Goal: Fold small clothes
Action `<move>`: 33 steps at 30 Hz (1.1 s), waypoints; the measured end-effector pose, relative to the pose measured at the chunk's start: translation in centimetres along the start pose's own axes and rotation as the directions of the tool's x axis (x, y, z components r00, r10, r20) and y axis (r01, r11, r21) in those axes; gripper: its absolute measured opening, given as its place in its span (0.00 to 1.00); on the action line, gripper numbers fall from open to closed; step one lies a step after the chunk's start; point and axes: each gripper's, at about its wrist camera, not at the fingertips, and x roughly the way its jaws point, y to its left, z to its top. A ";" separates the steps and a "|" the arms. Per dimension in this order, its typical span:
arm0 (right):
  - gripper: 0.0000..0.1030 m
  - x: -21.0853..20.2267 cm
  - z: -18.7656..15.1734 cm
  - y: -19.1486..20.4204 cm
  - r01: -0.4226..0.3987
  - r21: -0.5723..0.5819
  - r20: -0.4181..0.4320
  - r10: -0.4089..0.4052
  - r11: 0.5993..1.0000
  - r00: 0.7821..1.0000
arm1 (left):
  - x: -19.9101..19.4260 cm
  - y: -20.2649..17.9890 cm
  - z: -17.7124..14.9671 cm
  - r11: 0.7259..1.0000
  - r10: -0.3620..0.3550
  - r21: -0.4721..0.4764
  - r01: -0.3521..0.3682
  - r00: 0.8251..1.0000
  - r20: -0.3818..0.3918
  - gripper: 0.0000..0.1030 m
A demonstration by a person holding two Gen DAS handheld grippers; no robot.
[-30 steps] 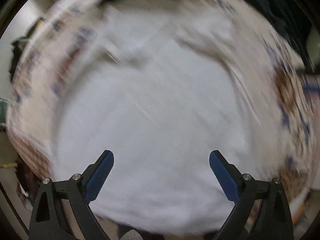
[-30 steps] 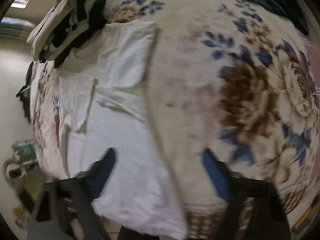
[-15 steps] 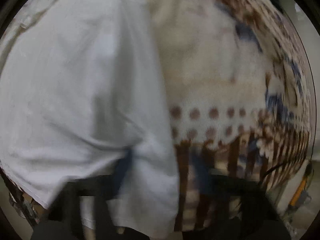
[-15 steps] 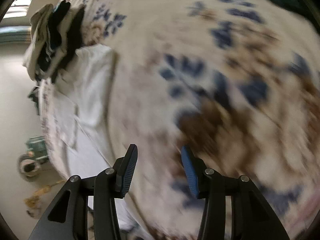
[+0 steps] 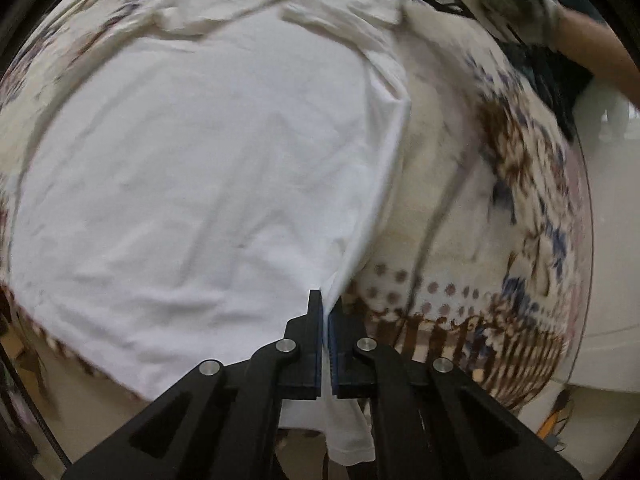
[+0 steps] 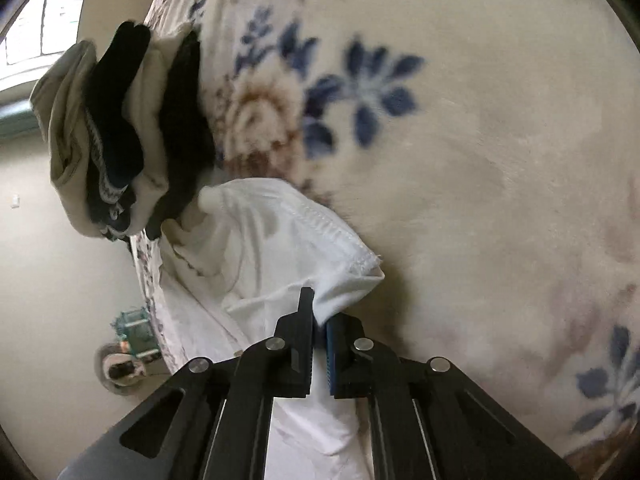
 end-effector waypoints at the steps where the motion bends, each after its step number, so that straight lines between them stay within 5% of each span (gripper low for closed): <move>1: 0.05 -0.5 -0.1 1.3 0.005 -0.033 0.000 -0.005 0.999 1.000 | -0.9 0.9 -0.1 1.000 -0.010 -0.030 0.010 1.000 0.008 0.01; 5: 0.05 -2.6 -0.6 6.6 0.021 -0.161 -0.002 -0.021 0.987 1.000 | -3.3 3.5 -0.4 0.982 -0.060 -0.175 0.064 0.998 0.025 0.00; 11: 0.05 -2.2 -2.3 17.0 0.091 -0.337 -0.014 -0.102 0.937 0.995 | -7.3 10.6 0.5 0.955 -0.035 -0.287 0.070 0.992 0.123 0.00; 17: 0.05 4.7 -5.4 27.9 0.202 -0.520 0.014 -0.228 0.830 0.974 | -7.1 19.2 1.0 0.895 -0.072 -0.429 0.123 0.988 0.134 0.00; 24: 0.04 15.0 -7.6 35.9 0.402 -0.603 0.132 -0.411 0.689 0.902 | -5.9 28.2 2.9 0.867 -0.072 -0.481 0.130 0.988 0.137 0.00; 33: 0.04 22.9 -8.9 38.5 0.529 -0.600 0.201 -0.527 0.600 0.826 | -4.0 34.2 3.6 0.862 -0.121 -0.483 0.154 0.988 0.099 0.01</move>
